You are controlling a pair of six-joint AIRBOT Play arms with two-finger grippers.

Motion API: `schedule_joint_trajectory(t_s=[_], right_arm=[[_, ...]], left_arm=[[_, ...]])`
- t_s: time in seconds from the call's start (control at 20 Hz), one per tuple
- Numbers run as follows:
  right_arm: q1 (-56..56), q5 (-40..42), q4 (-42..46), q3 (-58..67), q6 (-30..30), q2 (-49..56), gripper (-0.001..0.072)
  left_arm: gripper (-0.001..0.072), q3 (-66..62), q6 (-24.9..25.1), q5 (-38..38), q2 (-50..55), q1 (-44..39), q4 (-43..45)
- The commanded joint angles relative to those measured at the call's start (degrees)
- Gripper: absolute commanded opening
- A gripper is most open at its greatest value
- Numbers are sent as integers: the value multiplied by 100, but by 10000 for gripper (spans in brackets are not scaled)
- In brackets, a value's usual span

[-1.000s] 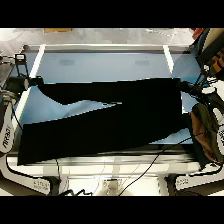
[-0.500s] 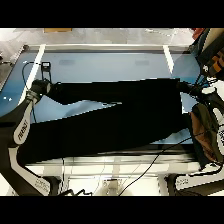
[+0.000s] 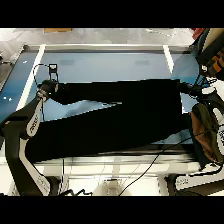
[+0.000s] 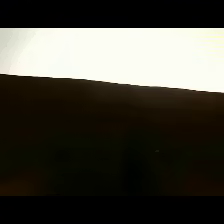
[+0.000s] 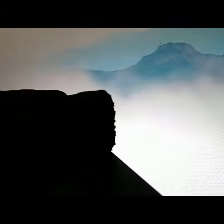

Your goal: Fold the clothes and pants, and hang the long-sleeved shirts on hangers.

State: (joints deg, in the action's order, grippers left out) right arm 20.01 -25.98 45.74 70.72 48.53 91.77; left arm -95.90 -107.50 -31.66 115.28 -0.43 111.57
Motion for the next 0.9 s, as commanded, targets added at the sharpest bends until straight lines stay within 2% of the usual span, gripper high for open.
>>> schedule_joint_trajectory(t_s=[0.0, 0.15, 0.25, 0.35, 0.5, 0.85], right_arm=[[0, 0, 20, -2, -2, -4, 19], [0, 2, 22, -2, -2, -2, 18], [0, 0, 22, -2, -2, -2, 18], [0, 0, 22, -2, -2, -4, 18], [0, -39, 22, -2, -2, -4, 18], [0, -2, 22, -2, 0, -4, 19]], left_arm=[[401, -120, -11, -149, 173, -9, 387], [397, -155, -9, -208, 170, 66, 765], [287, -271, -9, -203, 168, 103, 782], [211, -409, -9, -208, 168, 107, 785], [7, -459, -9, -208, 153, 107, 780], [10, -468, -9, -205, -472, 164, 804]])
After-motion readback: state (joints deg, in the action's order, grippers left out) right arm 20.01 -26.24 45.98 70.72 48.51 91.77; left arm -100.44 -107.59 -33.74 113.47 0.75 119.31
